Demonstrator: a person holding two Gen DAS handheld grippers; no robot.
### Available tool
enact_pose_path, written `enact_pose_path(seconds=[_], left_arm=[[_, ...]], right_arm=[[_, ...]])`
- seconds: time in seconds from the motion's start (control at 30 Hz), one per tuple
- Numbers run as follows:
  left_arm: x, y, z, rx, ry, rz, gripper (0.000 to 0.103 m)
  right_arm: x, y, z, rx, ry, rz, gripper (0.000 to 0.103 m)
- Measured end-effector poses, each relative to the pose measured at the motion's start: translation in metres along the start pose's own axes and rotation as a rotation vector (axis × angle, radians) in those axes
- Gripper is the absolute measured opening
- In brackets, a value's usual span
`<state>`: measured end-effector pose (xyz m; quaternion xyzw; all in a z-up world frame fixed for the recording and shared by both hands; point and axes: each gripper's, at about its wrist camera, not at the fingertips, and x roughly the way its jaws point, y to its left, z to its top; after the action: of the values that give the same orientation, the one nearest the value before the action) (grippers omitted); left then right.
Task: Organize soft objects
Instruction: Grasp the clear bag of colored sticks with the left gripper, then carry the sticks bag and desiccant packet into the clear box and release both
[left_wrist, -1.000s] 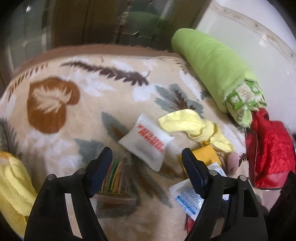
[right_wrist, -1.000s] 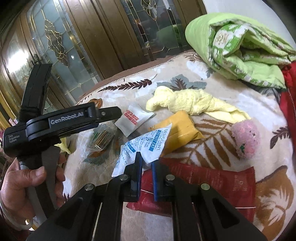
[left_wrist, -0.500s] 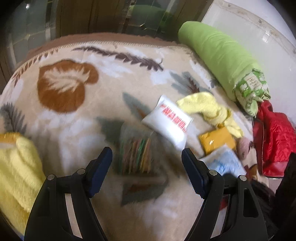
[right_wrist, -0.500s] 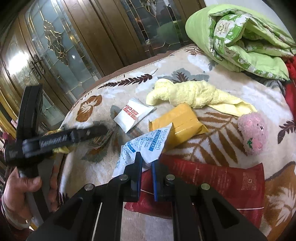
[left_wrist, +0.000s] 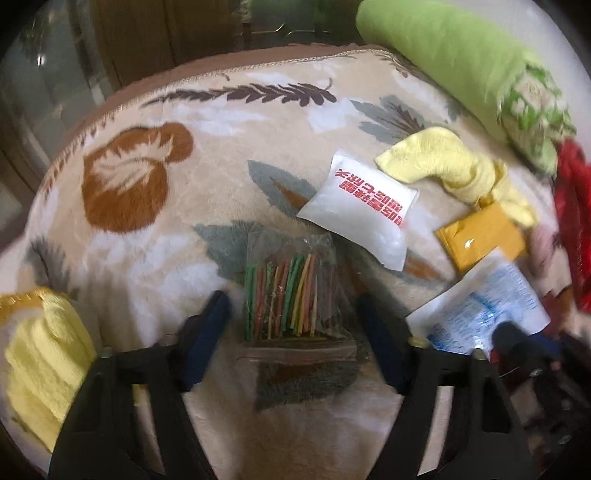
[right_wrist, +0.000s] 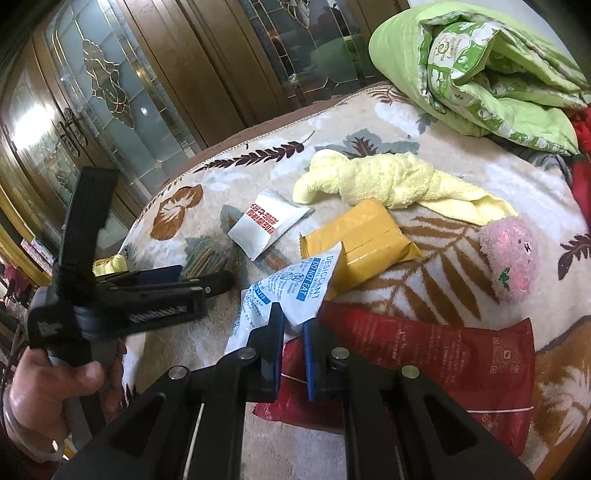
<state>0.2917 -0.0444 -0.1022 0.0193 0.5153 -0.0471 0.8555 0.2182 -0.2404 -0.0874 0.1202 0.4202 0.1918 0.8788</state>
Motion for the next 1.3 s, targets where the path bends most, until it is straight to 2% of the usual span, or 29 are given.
enact_pose_path(seconds=[0.03,0.1,0.2,0.3,0.5,0.67,0.87,1.07,1.2,1.3], left_arm=[[-0.002,0.005,0.000,-0.016,-0.003,-0.014,0.045],[-0.006,0.018,-0.001,-0.059,-0.005,-0.047,0.032],[-0.011,0.023,-0.006,-0.054,-0.008,-0.069,0.027],[-0.022,0.029,-0.011,-0.103,-0.032,-0.120,0.024],[-0.080,0.034,-0.035,-0.132,-0.126,-0.163,0.024],[-0.136,0.060,-0.068,-0.201,-0.196,-0.135,0.024],[-0.190,0.114,-0.120,-0.320,-0.266,-0.025,0.024],[-0.212,0.160,-0.159,-0.394,-0.270,0.073,0.024],[-0.213,0.175,-0.174,-0.421,-0.253,0.112,0.025],[-0.203,0.183,-0.182,-0.440,-0.216,0.101,0.027]], right_arm=[[-0.001,0.000,0.000,0.002,-0.002,0.000,0.008],[-0.004,0.001,0.000,0.000,-0.007,0.000,0.008],[-0.007,0.003,-0.001,0.008,-0.013,0.005,0.008],[-0.013,0.008,-0.002,0.007,-0.024,0.011,0.008],[-0.032,0.021,-0.003,-0.016,-0.038,0.033,0.008],[-0.044,0.049,-0.007,-0.046,-0.035,0.101,0.008],[-0.046,0.117,-0.014,-0.155,-0.008,0.213,0.008],[-0.030,0.191,-0.030,-0.279,0.063,0.297,0.008],[-0.007,0.224,-0.037,-0.334,0.108,0.292,0.008],[0.017,0.243,-0.042,-0.367,0.179,0.276,0.012]])
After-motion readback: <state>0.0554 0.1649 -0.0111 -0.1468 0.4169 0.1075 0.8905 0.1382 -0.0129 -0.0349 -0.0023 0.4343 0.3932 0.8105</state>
